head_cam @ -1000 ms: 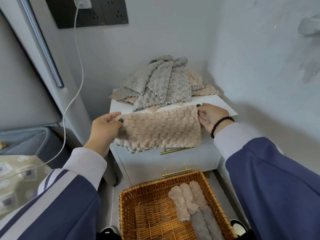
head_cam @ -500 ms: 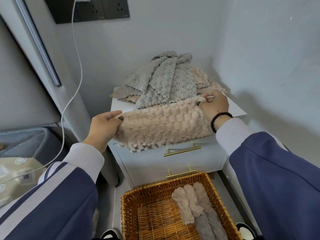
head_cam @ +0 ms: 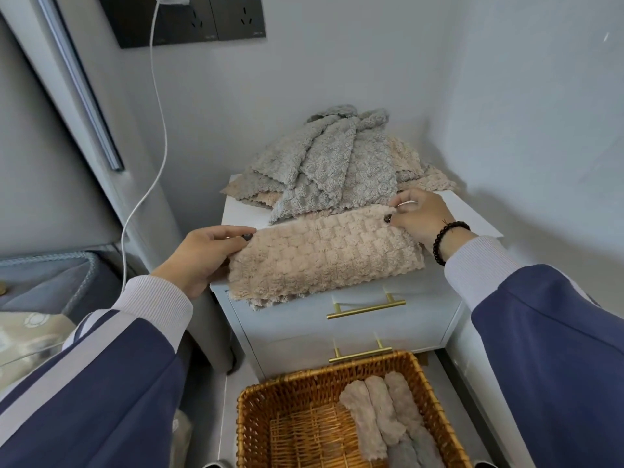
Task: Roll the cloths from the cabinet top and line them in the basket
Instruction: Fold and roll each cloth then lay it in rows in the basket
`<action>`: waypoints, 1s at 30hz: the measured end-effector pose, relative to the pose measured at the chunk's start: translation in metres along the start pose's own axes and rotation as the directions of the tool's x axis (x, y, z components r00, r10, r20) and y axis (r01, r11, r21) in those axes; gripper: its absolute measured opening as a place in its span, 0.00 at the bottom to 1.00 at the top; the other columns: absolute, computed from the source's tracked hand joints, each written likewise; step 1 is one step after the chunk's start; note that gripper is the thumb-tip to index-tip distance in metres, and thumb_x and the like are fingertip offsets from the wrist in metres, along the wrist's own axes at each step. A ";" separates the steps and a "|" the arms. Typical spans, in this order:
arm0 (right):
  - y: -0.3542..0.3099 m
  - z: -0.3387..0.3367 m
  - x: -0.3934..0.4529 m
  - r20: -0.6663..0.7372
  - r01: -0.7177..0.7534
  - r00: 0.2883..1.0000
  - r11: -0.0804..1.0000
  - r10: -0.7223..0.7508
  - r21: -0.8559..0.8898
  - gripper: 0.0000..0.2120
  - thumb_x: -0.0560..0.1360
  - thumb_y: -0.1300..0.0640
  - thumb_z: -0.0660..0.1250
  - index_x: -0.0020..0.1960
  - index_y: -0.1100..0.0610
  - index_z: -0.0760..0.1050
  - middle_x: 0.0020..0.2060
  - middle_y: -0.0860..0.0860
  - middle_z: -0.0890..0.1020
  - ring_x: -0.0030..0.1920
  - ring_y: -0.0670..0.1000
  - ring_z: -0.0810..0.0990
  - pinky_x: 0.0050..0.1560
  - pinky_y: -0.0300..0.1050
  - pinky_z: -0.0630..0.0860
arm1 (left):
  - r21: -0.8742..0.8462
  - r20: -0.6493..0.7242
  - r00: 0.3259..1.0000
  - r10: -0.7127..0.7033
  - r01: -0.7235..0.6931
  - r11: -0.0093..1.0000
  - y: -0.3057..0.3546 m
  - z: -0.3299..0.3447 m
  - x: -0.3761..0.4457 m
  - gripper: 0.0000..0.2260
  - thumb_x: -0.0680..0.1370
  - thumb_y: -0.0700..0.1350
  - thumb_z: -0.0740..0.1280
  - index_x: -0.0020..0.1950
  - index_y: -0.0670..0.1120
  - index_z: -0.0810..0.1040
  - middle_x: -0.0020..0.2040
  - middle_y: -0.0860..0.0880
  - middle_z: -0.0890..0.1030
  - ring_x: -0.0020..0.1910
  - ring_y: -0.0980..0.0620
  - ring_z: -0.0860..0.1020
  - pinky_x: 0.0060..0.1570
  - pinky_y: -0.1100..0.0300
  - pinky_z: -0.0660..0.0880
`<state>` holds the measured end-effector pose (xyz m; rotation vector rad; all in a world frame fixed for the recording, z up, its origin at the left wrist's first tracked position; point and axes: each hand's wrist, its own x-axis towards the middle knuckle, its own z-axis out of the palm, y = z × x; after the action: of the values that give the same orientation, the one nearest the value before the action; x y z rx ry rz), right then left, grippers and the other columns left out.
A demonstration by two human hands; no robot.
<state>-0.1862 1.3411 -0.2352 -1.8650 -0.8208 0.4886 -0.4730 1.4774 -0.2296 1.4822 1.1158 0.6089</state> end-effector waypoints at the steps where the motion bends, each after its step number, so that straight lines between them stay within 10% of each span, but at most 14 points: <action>1: 0.002 0.000 0.001 -0.022 0.021 1.000 1.000 -0.021 0.006 0.11 0.72 0.69 0.69 0.42 0.53 0.75 0.42 0.52 0.81 0.25 0.41 0.73 0.28 0.35 0.70 | 0.013 0.006 1.000 -0.006 0.006 1.000 -0.002 -0.001 0.000 0.10 0.78 0.36 0.66 0.53 0.48 0.83 0.40 0.46 0.81 0.31 0.52 0.72 0.30 0.64 0.74; 7: 0.006 0.002 0.006 -0.109 0.035 0.994 0.999 -0.031 0.033 0.12 0.75 0.66 0.67 0.41 0.50 0.73 0.45 0.54 0.82 0.28 0.48 0.71 0.20 0.32 0.66 | 0.024 -0.035 0.998 0.057 -0.056 0.998 -0.005 0.003 0.000 0.17 0.76 0.35 0.69 0.63 0.47 0.79 0.48 0.47 0.83 0.37 0.54 0.79 0.43 0.62 0.80; 12: 0.008 0.008 0.010 -0.128 0.038 0.991 0.996 -0.048 -0.081 0.10 0.77 0.66 0.62 0.45 0.51 0.73 0.47 0.54 0.83 0.29 0.47 0.71 0.25 0.38 0.67 | 0.221 -0.044 0.987 0.153 -0.140 0.965 -0.005 0.003 -0.002 0.28 0.75 0.35 0.70 0.72 0.51 0.70 0.67 0.45 0.75 0.67 0.52 0.73 0.66 0.54 0.70; 23: 0.013 -0.002 -0.002 -0.045 0.132 0.988 0.966 -0.145 -0.221 0.05 0.79 0.61 0.60 0.52 0.54 0.71 0.56 0.50 0.79 0.29 0.48 0.73 0.23 0.35 0.67 | 0.307 0.036 0.972 0.231 -0.231 0.923 -0.012 -0.004 -0.001 0.36 0.74 0.39 0.72 0.77 0.56 0.60 0.54 0.55 0.77 0.72 0.55 0.66 0.59 0.66 0.68; 30: 0.015 -0.005 -0.007 -0.017 0.143 0.988 0.956 -0.152 -0.256 0.05 0.79 0.60 0.60 0.53 0.53 0.69 0.60 0.52 0.79 0.29 0.48 0.73 0.26 0.38 0.66 | 0.341 0.101 0.971 0.215 -0.237 0.910 -0.011 -0.007 0.000 0.37 0.74 0.37 0.72 0.77 0.58 0.59 0.68 0.49 0.74 0.73 0.51 0.66 0.66 0.53 0.70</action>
<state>-0.1827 1.3286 -0.2467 -2.0207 -1.0290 0.2634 -0.4828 1.4795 -0.2385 1.9469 1.0488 0.5350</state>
